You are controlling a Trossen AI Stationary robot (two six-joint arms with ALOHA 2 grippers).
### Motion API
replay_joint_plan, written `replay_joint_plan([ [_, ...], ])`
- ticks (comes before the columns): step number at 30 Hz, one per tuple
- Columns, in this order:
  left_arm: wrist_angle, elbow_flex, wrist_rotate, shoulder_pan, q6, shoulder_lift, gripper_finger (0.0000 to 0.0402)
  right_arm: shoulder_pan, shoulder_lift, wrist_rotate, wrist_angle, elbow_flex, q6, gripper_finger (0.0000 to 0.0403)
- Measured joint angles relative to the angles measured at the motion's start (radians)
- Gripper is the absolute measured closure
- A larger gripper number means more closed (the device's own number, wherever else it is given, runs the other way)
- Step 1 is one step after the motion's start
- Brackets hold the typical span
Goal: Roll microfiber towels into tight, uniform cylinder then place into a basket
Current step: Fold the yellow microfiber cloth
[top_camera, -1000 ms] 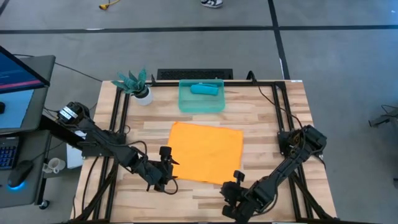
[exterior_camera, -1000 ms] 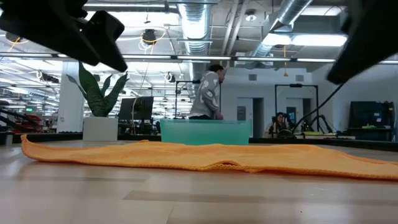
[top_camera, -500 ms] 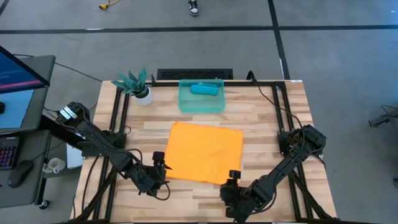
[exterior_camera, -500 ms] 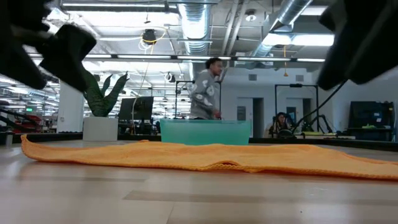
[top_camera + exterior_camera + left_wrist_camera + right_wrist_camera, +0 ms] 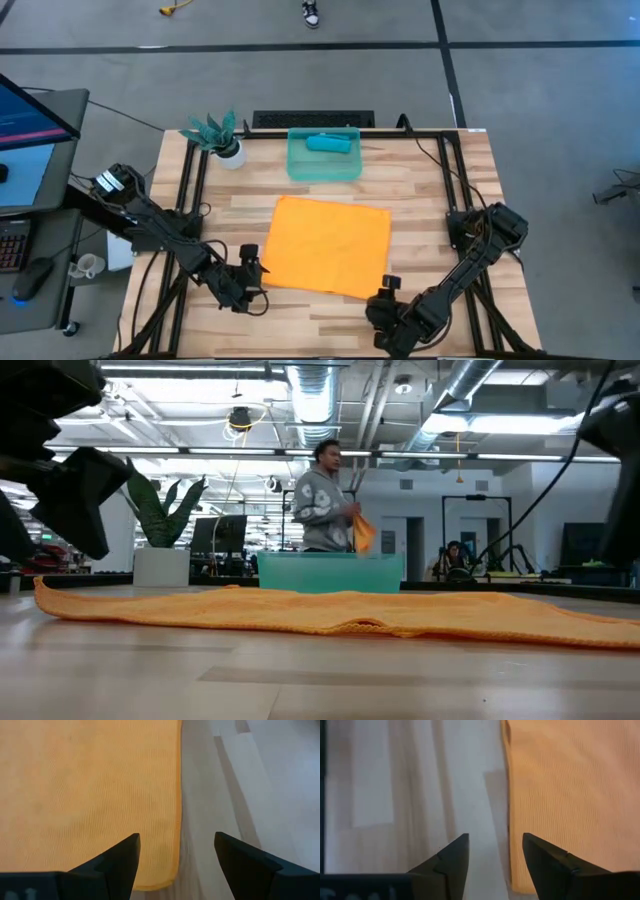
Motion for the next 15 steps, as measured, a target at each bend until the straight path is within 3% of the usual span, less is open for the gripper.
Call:
replay_joint_plan([
  [10,-0.011,0.0,-0.02,0.001,0.077,0.001,0.0152,-0.017,0.0,-0.039,0.025,-0.089,0.056,0.0193],
  [15,0.004,-0.003,-0.002,0.002,0.104,0.076,0.0152,-0.024,-0.002,-0.041,0.048,-0.144,0.122,0.0193],
])
